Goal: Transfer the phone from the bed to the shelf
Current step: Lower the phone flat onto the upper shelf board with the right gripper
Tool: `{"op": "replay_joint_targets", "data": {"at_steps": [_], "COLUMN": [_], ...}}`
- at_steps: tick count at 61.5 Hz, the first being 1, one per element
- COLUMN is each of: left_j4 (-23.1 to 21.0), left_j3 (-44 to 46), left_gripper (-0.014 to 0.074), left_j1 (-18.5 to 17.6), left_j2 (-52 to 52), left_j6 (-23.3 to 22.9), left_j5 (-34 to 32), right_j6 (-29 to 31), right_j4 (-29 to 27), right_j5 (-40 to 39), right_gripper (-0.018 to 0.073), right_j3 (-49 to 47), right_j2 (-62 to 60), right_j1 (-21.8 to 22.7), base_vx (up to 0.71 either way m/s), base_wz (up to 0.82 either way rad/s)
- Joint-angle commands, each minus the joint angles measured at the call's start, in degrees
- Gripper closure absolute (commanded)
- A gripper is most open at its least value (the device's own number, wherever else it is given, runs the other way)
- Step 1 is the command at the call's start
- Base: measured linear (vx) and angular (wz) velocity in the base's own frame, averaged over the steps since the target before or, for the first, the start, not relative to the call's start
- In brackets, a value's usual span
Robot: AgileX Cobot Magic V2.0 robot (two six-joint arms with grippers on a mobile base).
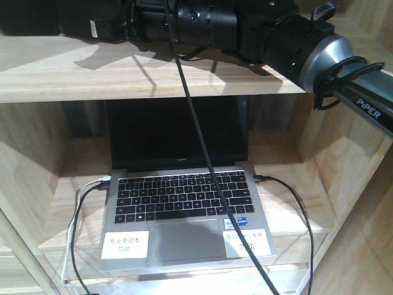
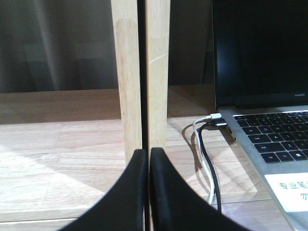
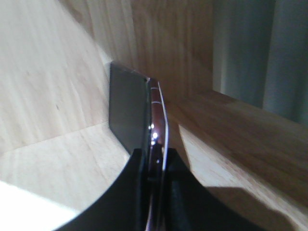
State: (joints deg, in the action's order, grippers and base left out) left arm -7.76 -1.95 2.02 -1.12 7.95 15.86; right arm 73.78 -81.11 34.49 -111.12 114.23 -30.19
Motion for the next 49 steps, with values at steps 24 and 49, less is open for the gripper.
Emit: {"op": "replay_joint_targets", "data": {"at_steps": [24, 49], "left_j4": [-0.6, -0.6], "left_j3": [-0.1, -0.1], "left_gripper": [0.0596, 0.0596], "left_j1": [0.1, 0.1], "left_j2": [-0.4, -0.4], "left_j6": [-0.2, -0.2], "left_j5": [-4.2, -4.2], "right_j6": [0.6, 0.5], "right_j4": [-0.2, -0.2], "right_j5": [-5.0, -6.6], "right_gripper": [0.0354, 0.0075], "right_j3": [-1.6, -1.6], "right_j2": [-2.6, -2.6], "right_j1": [0.1, 0.3], "base_vx": [0.0, 0.0], "base_wz": [0.0, 0.0]}}
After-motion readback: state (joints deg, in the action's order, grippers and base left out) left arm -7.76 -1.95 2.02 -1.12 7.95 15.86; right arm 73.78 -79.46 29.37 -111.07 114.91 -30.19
